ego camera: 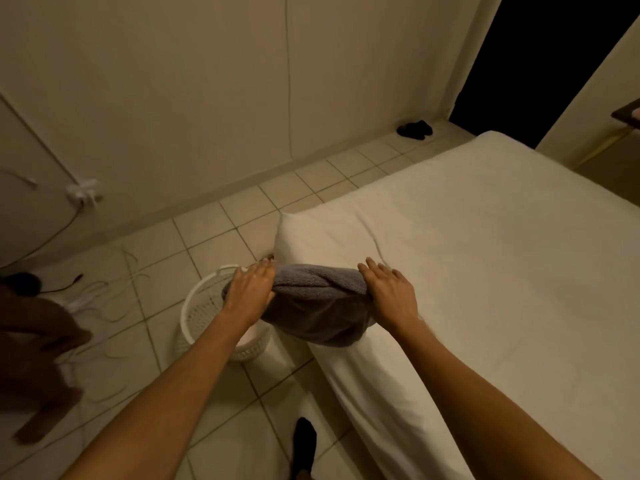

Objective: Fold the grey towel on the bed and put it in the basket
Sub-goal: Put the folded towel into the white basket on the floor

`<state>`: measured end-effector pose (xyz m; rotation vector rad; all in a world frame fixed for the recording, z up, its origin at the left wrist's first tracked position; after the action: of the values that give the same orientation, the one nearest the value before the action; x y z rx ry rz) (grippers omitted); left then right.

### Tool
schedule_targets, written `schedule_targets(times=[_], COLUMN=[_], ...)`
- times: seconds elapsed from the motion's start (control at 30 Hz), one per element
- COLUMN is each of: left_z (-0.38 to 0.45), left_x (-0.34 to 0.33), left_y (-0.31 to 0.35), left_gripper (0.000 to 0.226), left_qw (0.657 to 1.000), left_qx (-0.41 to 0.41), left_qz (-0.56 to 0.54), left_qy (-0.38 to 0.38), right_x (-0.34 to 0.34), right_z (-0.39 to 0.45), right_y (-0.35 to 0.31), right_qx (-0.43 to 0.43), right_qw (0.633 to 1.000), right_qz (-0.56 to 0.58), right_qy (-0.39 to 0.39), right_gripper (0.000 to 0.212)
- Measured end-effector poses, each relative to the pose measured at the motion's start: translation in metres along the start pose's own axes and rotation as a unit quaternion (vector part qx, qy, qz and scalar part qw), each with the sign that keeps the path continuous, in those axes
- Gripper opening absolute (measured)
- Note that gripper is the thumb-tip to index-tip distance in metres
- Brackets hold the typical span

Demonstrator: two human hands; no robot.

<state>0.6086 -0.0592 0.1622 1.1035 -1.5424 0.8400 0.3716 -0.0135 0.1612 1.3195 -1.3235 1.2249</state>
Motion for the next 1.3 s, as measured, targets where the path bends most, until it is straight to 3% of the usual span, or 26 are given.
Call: schedule_targets(times=[0.43, 0.7, 1.1, 1.3], left_z=[0.083, 0.129, 0.213, 0.235], left_x=[-0.018, -0.028, -0.082, -0.099], left_y=[-0.115, -0.192, -0.296, -0.337], left_gripper=[0.06, 0.059, 0.06, 0.062], left_qw=[0.994, 0.992, 0.978, 0.974], left_qx=[0.083, 0.091, -0.073, -0.13], left_qz=[-0.006, -0.013, 0.079, 0.05], left_qy=[-0.064, -0.086, -0.177, -0.18], right_x=[-0.032, -0.047, -0.106, -0.124], right_z=[0.148, 0.219, 0.259, 0.267], right_y=[-0.073, -0.123, -0.205, -0.249], right_qx=[0.045, 0.047, -0.094, -0.16], right_qw=[0.996, 0.995, 0.984, 0.973], right_qz=[0.052, 0.054, 0.087, 0.113], right_qy=[-0.053, -0.064, -0.123, -0.123], right_gripper=[0.058, 0.057, 0.061, 0.06])
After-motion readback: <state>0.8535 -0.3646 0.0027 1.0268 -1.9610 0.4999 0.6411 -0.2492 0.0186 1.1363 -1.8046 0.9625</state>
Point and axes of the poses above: each hand's wrist, its own z-axis towards the middle knuckle, its own x-axis out of the back of the hand, y = z × x, the point moved 6 cm from there along z, towards the middle knuckle, and after that the axes turned 7 degrees about -y, right-handed, at the moved point
